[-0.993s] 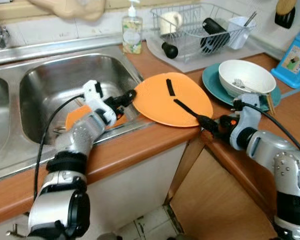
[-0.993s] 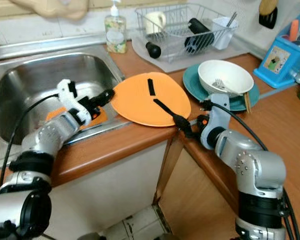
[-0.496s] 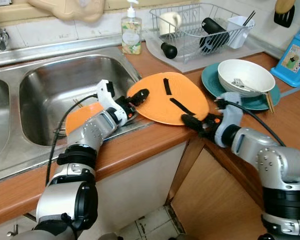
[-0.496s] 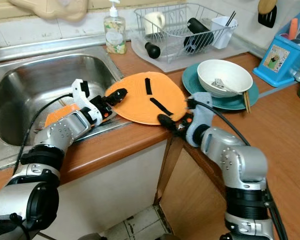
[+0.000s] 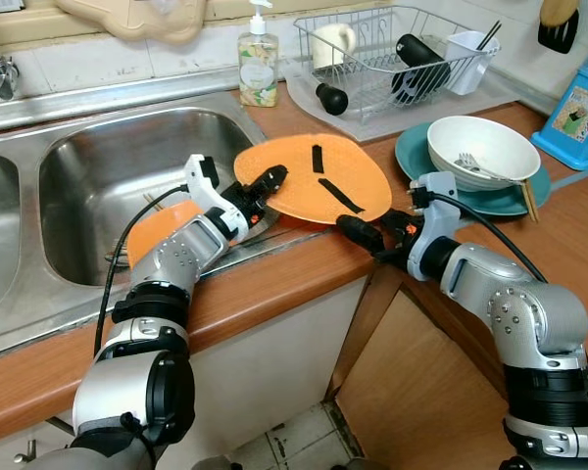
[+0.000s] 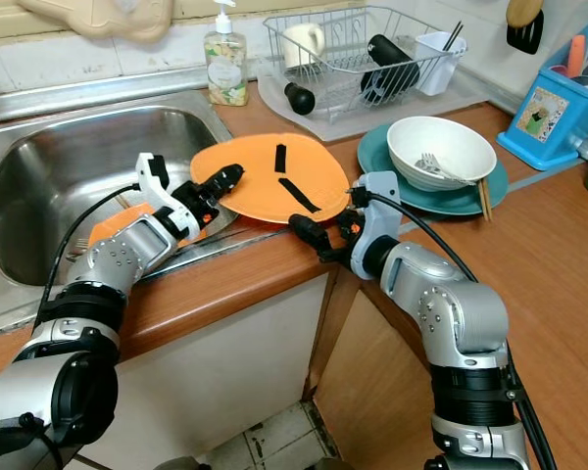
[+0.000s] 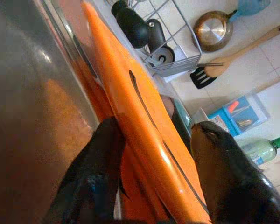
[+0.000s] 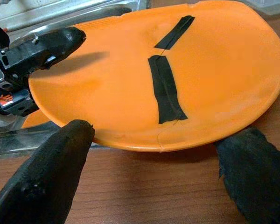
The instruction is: Kitchen organization
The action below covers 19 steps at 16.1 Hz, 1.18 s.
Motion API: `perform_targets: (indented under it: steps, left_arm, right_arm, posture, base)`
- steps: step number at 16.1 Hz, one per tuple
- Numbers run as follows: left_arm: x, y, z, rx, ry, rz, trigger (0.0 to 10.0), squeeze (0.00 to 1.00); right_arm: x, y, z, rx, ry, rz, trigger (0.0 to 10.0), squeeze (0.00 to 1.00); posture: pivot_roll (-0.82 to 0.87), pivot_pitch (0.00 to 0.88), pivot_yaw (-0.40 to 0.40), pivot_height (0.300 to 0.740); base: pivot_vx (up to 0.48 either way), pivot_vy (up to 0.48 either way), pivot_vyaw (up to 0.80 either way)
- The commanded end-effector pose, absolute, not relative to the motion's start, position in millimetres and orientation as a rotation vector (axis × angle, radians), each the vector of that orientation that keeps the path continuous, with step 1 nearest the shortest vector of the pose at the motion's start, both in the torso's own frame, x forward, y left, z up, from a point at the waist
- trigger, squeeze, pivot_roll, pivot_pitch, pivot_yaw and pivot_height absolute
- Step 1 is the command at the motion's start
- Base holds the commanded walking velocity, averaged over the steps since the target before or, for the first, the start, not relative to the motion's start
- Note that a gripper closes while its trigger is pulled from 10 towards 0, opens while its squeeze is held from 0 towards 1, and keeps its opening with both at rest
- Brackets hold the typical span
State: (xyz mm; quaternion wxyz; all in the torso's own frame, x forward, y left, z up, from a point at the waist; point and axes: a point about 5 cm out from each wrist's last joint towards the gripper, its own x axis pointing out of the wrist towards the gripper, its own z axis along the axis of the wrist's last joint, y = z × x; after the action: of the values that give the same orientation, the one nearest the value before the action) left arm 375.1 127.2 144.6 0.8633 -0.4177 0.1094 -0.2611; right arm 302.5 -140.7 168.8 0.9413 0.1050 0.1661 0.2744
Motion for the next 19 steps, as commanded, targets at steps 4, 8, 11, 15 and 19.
perform_targets:
  steps: [4,8,11,15,19]
  left_arm:
    - [373.9,128.7,148.3,-0.887,0.187,-0.569,0.0,0.0]
    - [367.7,136.8,153.6,-0.882,0.14,-0.578,0.0,0.0]
    - [366.1,148.2,160.4,-0.863,0.09,-0.544,0.0,0.0]
    - [364.4,162.1,178.2,-0.894,0.004,-0.501,0.0,0.0]
    - [360.8,188.5,204.7,-0.936,-0.114,-0.404,0.0,0.0]
  right_arm:
    - [305.1,-139.4,173.6,0.175,0.299,0.575,10.0,0.0]
    - [306.3,-138.2,177.7,0.153,0.265,0.589,10.0,0.0]
    - [310.7,-135.8,184.9,0.124,0.227,0.592,10.0,0.0]
    - [311.8,-132.3,196.3,0.11,0.175,0.621,10.0,0.0]
    - [308.6,-124.0,217.6,0.091,0.082,0.695,10.0,0.0]
  posture:
    - [-0.16,0.0,0.008,0.74]
    - [-0.15,0.0,-0.003,0.74]
    - [-0.15,0.0,-0.01,0.74]
    - [-0.14,0.0,-0.017,0.74]
    - [-0.14,0.0,-0.02,0.74]
  base:
    - [0.0,0.0,0.0]
    - [0.0,0.0,0.0]
    - [0.0,0.0,0.0]
    - [0.0,0.0,0.0]
    - [0.0,0.0,0.0]
